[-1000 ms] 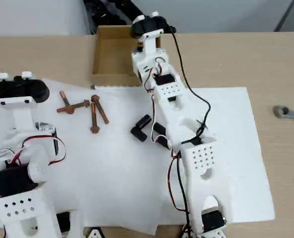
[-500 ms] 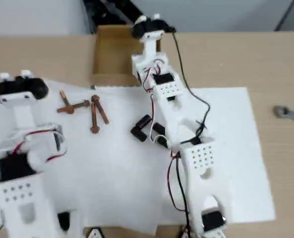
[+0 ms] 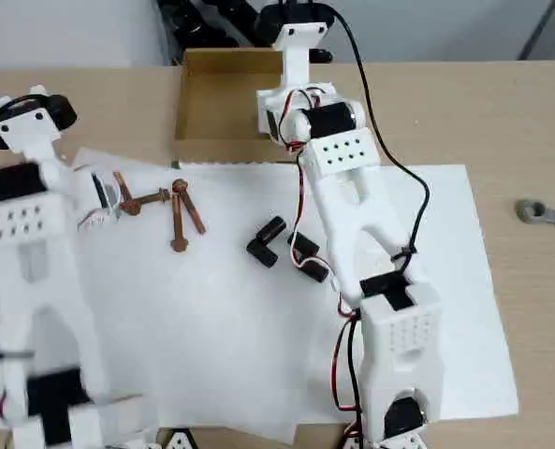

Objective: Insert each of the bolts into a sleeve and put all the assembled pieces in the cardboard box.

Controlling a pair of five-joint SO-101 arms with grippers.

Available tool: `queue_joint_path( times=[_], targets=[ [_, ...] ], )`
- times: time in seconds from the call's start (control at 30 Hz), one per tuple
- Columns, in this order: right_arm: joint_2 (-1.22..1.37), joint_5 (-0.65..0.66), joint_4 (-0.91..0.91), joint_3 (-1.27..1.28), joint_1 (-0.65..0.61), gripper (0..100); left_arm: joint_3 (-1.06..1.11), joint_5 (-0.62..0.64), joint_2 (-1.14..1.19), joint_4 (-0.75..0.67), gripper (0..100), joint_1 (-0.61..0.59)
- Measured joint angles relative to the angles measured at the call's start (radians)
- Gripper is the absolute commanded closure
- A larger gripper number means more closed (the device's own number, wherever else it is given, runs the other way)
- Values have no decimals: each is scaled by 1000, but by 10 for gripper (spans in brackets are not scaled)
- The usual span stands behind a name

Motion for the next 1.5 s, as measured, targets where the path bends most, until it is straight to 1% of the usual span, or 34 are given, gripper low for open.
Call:
queue_joint_path(
  times=[0.13, 0.3, 0.5, 0.67, 0.93, 1.07, 1.2, 1.33, 1.5],
  targets=[
    [-78, 0, 195, -2, 0, 818, -147, 54, 195, 49, 857, 0],
    [-137, 0, 420, -2, 0, 818, -295, 84, 387, 72, 857, -2],
    [-167, 0, 571, -2, 0, 818, -485, 87, 559, 72, 855, -2],
    [-170, 0, 594, -5, 5, 818, -640, 153, 678, 80, 855, 9],
    [-170, 0, 598, -5, 3, 818, -839, 163, 865, 81, 855, 92],
    [-170, 0, 598, -5, 3, 818, -919, 178, 945, 81, 855, 92],
    [-170, 0, 598, -5, 3, 818, -965, 195, 999, 83, 855, 60],
    [-170, 0, 598, -5, 3, 818, -987, 195, 1005, 95, 855, 29],
    [-170, 0, 598, -5, 3, 819, -990, 196, 1011, 98, 855, 40]
  ],
)
